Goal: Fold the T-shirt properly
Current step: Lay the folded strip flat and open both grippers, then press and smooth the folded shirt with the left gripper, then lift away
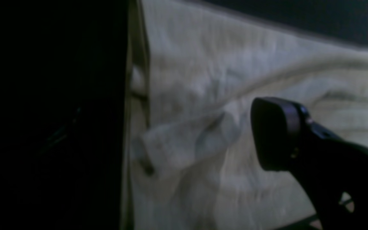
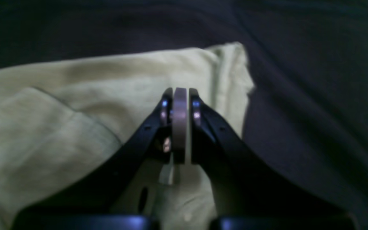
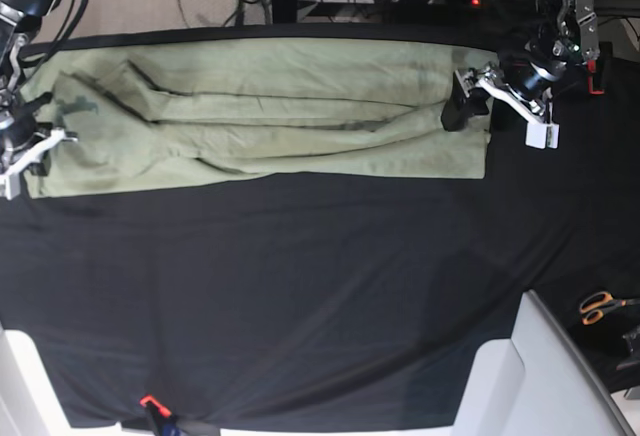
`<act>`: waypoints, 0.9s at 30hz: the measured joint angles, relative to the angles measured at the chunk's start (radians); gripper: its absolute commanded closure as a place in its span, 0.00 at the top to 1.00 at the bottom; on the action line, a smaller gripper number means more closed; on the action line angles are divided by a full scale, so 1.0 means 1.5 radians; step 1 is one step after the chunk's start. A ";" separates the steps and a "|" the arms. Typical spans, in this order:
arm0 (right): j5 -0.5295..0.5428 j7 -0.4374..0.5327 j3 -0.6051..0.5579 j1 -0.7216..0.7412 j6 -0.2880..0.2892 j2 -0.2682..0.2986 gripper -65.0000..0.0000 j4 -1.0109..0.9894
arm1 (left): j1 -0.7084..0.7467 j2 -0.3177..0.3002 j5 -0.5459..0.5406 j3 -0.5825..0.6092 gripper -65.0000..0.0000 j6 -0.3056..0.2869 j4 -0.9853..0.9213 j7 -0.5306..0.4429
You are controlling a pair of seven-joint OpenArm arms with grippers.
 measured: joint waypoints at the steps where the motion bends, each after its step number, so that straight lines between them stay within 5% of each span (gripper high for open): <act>1: 0.000 -0.001 -0.001 0.000 0.004 -0.003 0.02 0.000 | -0.004 -0.001 -0.003 0.012 0.88 0.001 -0.008 -0.017; 3: 0.000 0.000 -0.001 0.000 0.005 -0.006 0.02 0.000 | -0.016 -0.001 -0.007 0.036 0.59 0.002 -0.022 -0.019; 6: 0.000 0.001 -0.001 -0.004 0.003 -0.004 0.01 0.000 | -0.035 0.004 -0.006 0.042 0.00 0.001 -0.054 -0.006; 11: 0.000 -0.002 -0.001 -0.009 0.003 -0.005 0.01 0.000 | -0.054 -0.007 -0.016 0.040 0.00 -0.018 -0.097 -0.016; 15: 0.000 0.001 -0.001 -0.016 0.003 -0.006 0.01 0.000 | -0.061 -0.010 0.007 -0.040 0.00 -0.013 -0.092 0.006; 23: 0.000 -0.003 -0.001 -0.022 0.003 -0.009 0.01 0.000 | -0.020 -0.109 0.023 -0.149 0.00 0.017 -0.012 0.006; 27: 0.000 -0.002 -0.001 -0.024 0.003 -0.008 0.01 0.000 | 0.023 -0.070 0.108 -0.142 0.00 0.094 0.098 0.018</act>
